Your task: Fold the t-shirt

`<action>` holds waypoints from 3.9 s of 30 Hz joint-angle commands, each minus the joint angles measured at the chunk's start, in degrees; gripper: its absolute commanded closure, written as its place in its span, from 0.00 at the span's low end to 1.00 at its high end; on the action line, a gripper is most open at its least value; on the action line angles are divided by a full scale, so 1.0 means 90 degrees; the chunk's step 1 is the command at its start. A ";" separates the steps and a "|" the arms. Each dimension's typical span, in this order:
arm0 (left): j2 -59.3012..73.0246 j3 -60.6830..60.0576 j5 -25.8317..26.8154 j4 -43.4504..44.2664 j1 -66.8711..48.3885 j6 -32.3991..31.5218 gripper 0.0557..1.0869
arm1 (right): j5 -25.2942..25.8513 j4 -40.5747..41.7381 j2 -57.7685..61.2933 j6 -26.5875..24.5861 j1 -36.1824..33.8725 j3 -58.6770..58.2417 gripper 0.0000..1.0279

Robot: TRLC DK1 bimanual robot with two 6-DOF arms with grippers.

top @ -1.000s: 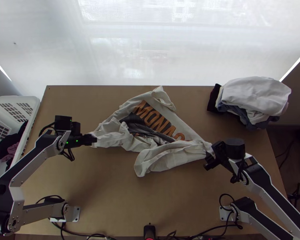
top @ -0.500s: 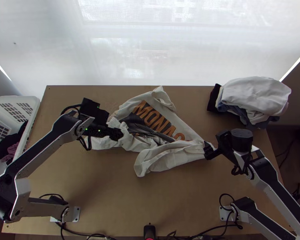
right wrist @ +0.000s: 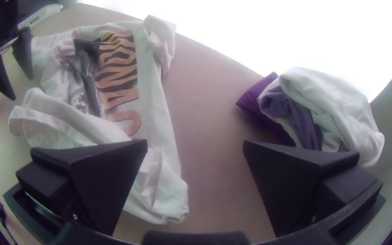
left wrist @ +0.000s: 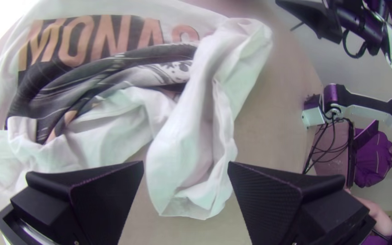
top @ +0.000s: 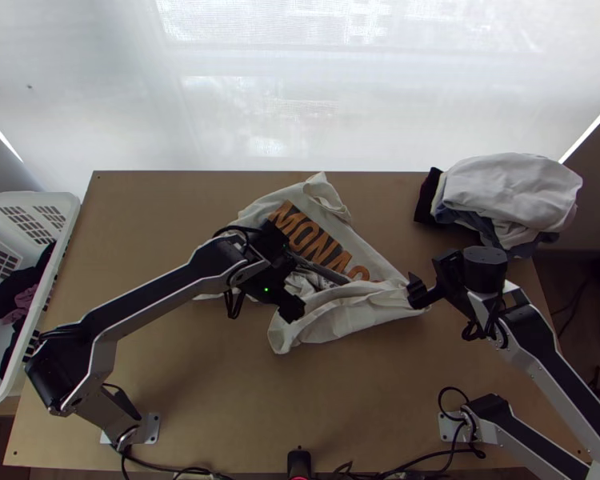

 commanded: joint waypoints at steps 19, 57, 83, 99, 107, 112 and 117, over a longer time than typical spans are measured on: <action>0.0259 -0.0131 -0.0654 -0.0359 -0.0530 0.0802 0.97 | -0.0011 -0.0016 0.0119 -0.0020 -0.0012 0.0300 0.05; -0.2612 -0.1567 -0.0693 -0.1531 0.6717 0.4464 0.97 | -0.0011 0.0736 0.5227 0.0410 0.2029 0.4460 0.05; -0.2974 -0.1821 -0.0615 -0.1150 0.6092 0.3185 0.15 | -0.0529 -0.0045 0.6652 0.0879 0.2683 0.5134 0.05; -0.3276 -0.1557 -0.0615 -0.1375 0.4939 0.2579 0.15 | -0.0519 -0.0084 0.6760 0.0791 0.2429 0.4997 0.13; -0.3325 -0.1665 -0.0625 -0.1424 0.4500 0.2482 0.15 | -0.0509 -0.0006 0.6945 0.0742 0.2283 0.5182 0.35; -0.3325 -0.1860 -0.0625 -0.1424 0.4021 0.2316 0.15 | -0.0519 0.0014 0.6965 0.0742 0.2254 0.5388 0.66; -0.3169 -0.2026 -0.0625 -0.1424 0.3074 0.2091 0.15 | -0.0509 0.0004 0.6916 0.0752 0.2244 0.5436 0.97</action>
